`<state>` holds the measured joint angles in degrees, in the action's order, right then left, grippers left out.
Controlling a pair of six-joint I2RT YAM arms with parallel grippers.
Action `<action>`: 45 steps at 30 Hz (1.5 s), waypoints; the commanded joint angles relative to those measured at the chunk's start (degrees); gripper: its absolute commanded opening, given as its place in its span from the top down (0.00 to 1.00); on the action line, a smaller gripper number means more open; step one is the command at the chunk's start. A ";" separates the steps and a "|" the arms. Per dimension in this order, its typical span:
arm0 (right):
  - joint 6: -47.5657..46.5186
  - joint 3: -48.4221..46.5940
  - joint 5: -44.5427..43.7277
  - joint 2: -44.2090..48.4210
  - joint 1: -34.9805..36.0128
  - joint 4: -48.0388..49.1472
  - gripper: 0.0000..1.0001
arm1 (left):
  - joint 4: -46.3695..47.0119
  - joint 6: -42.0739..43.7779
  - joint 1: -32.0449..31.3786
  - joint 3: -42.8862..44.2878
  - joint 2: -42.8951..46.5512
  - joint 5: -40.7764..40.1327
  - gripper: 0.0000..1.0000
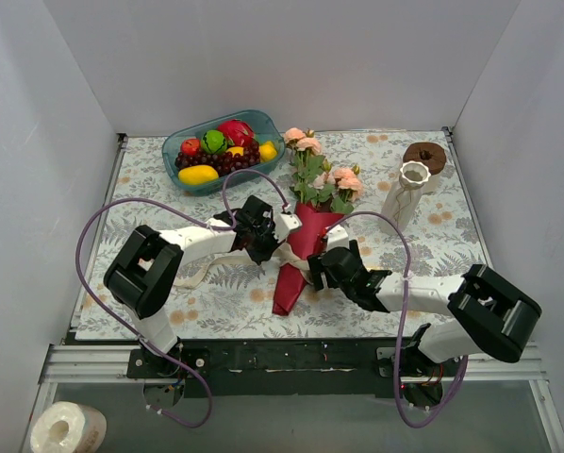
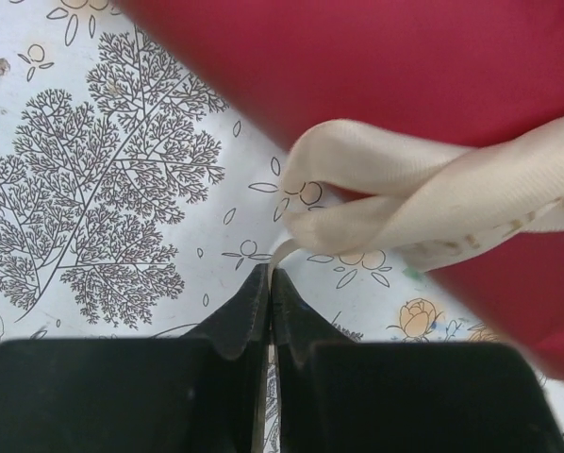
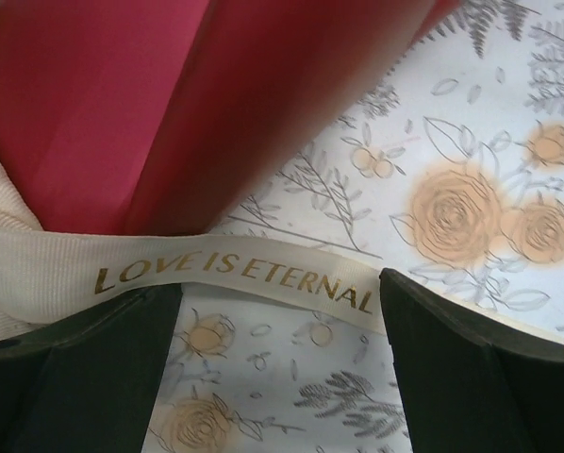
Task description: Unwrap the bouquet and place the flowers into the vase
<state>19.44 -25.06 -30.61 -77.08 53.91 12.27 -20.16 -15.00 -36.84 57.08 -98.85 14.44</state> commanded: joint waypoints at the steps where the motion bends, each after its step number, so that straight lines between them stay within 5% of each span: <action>1: -4.14 -2.27 7.64 -5.00 -0.91 1.78 0.09 | -1.11 0.06 0.01 1.81 0.15 -1.60 1.00; 7: -4.50 0.18 17.76 -4.75 -1.70 7.24 0.28 | -1.90 0.15 2.56 2.51 -0.20 -2.66 1.00; 12: -4.32 2.99 17.60 -1.67 -1.79 7.06 0.38 | -1.81 -0.11 3.09 1.81 0.15 -2.49 1.00; 19: -4.41 2.47 14.97 -1.06 -2.14 4.78 0.98 | -2.16 -1.25 3.09 1.72 0.93 -1.87 1.00; 31: 1.21 -1.39 -1.71 19.12 -3.02 -11.12 0.99 | -6.29 -4.77 4.05 4.17 7.79 -2.31 1.00; 37: 5.69 -6.21 -8.94 33.81 -6.70 -26.84 0.99 | -11.03 -6.44 10.11 8.57 16.57 3.03 1.00; 45: 10.96 -17.47 -16.04 38.06 -13.74 -47.67 0.99 | -14.99 -7.32 18.90 7.00 25.01 1.56 1.00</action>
<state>25.80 -36.27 -39.35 -39.57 42.24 -21.32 -31.31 -21.02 -20.60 65.52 -77.69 15.88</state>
